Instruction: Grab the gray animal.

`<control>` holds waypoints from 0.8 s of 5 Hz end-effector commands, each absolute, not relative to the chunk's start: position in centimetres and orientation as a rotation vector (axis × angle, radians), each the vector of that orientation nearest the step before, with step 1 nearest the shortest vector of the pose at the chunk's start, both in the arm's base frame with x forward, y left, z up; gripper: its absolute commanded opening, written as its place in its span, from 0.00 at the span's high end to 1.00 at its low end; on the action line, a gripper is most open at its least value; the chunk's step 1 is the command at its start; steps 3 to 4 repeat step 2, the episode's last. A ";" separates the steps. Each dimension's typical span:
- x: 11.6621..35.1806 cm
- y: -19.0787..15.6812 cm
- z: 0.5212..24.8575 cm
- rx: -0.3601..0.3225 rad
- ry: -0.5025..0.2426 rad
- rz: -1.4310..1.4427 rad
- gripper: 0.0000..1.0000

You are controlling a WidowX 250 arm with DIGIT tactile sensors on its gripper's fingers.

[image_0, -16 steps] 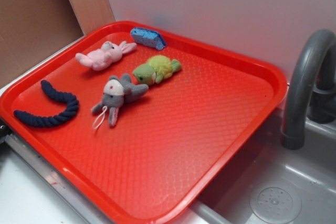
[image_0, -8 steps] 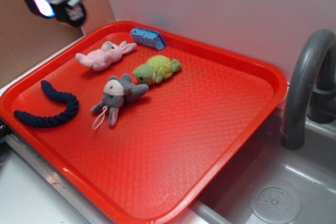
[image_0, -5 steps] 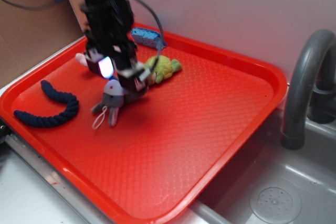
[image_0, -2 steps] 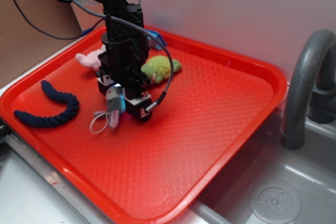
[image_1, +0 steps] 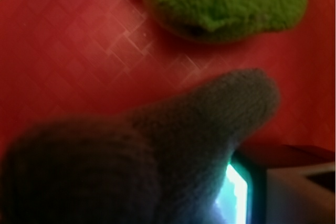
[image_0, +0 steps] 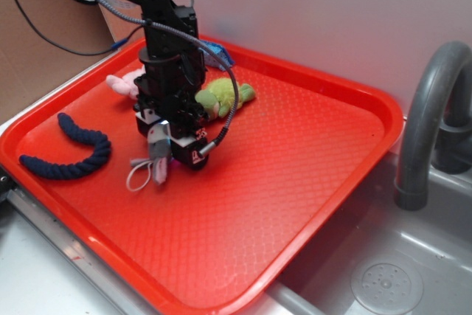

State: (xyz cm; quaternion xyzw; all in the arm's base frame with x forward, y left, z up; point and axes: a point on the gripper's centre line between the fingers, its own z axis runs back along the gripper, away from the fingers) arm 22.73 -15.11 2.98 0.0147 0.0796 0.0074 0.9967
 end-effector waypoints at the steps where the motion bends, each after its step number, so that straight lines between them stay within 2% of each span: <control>1: 22.7 -14.4 8.1 0.019 0.073 0.025 1.00; 2: 22.8 -13.6 13.1 -0.023 -0.017 0.059 1.00; 4: 22.8 -13.6 13.1 -0.023 -0.017 0.059 1.00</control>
